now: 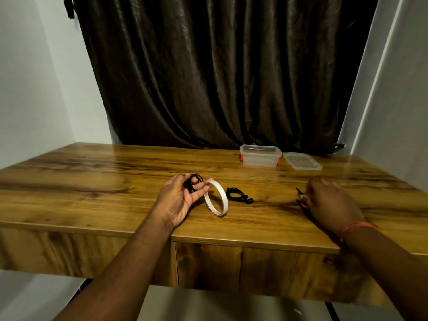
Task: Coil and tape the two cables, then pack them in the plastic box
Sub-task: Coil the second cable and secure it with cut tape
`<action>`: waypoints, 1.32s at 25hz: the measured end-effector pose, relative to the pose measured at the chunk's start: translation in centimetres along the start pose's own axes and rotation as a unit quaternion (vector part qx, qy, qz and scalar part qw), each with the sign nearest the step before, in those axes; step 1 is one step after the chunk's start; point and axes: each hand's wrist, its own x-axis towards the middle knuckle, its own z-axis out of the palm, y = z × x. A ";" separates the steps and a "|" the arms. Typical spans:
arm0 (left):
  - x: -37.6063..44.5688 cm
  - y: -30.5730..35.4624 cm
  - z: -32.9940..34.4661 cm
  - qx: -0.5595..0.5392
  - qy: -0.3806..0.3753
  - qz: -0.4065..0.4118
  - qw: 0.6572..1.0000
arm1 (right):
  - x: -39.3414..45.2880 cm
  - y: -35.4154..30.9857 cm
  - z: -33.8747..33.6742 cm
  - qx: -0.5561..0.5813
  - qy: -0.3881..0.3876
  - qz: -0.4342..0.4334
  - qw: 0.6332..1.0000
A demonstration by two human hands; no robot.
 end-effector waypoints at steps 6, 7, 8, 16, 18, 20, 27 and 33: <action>-0.2 0.1 0.1 0.008 0.000 -0.001 1.000 | 0.1 0.5 -0.2 -0.033 -0.098 0.081 0.991; -0.2 0.1 0.1 0.007 0.001 0.000 1.000 | 0.3 0.2 -0.4 -0.037 -0.115 0.086 0.989; -0.2 0.0 0.1 0.007 0.001 0.000 1.000 | 0.6 0.0 -0.6 -0.043 -0.136 0.093 0.985; 0.3 -0.1 -0.3 0.011 0.001 -0.003 1.000 | 2.0 -4.4 -2.7 -0.118 -0.241 0.040 0.962; 0.2 -0.1 -0.3 0.011 0.002 -0.005 1.000 | 1.7 -5.2 -2.7 -0.114 -0.233 0.033 0.965; 0.2 -0.1 -0.2 0.010 0.001 -0.007 1.000 | 1.5 -6.0 -2.7 -0.108 -0.231 0.029 0.966; 0.3 0.0 -0.3 0.007 -0.008 -0.006 1.000 | 0.7 -7.3 -1.5 0.284 -0.147 0.148 0.936; 0.3 -0.2 -0.1 0.016 0.006 -0.003 1.000 | -3.0 -15.7 -4.3 0.668 -0.015 0.177 0.723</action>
